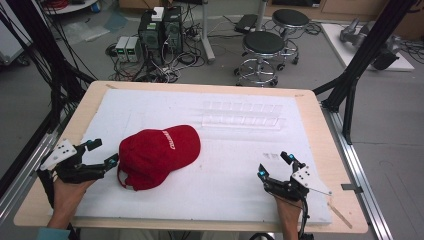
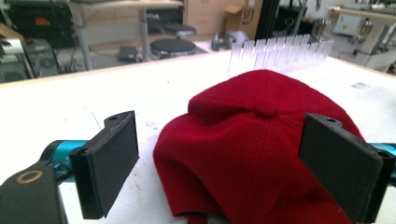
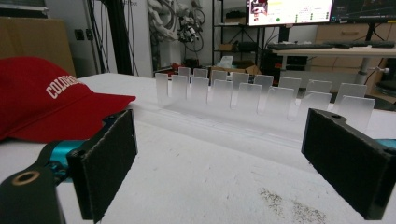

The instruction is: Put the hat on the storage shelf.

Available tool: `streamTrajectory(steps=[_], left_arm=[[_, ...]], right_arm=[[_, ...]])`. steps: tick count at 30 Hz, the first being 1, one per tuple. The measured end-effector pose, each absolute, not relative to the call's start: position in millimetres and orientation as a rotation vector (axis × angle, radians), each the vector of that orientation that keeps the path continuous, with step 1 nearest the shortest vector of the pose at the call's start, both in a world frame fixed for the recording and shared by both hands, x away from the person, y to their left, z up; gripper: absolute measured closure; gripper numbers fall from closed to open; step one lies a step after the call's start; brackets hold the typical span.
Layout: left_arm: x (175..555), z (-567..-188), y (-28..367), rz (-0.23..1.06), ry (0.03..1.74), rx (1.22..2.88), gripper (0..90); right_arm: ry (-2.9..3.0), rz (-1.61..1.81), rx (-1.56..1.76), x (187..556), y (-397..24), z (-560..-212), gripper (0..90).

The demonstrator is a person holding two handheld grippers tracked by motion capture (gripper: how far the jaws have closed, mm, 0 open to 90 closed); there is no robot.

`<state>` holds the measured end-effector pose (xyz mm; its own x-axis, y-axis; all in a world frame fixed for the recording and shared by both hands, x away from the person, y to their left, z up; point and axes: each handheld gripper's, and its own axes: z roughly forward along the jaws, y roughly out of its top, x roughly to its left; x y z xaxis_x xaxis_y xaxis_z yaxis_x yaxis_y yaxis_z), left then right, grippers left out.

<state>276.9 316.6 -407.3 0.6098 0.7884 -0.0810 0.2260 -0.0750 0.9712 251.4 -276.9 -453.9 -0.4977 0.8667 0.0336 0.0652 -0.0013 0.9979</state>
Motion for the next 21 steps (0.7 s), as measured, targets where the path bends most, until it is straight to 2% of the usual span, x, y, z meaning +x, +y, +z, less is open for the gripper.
streamTrajectory(steps=[11, 15, 21], left_arm=[[296, -388, 289, 0.475, 0.814, 1.789, 12.8], [300, -390, 280, 0.413, 0.831, 1.840, 12.7], [303, -395, 276, 0.389, 0.839, 1.878, 12.2]], right_arm=[[1.623, 1.573, 0.987, 251, -277, -454, 9.4], [1.623, 1.573, 0.986, 251, -277, -454, 9.4], [1.623, 1.574, 0.986, 251, -277, -454, 9.4]])
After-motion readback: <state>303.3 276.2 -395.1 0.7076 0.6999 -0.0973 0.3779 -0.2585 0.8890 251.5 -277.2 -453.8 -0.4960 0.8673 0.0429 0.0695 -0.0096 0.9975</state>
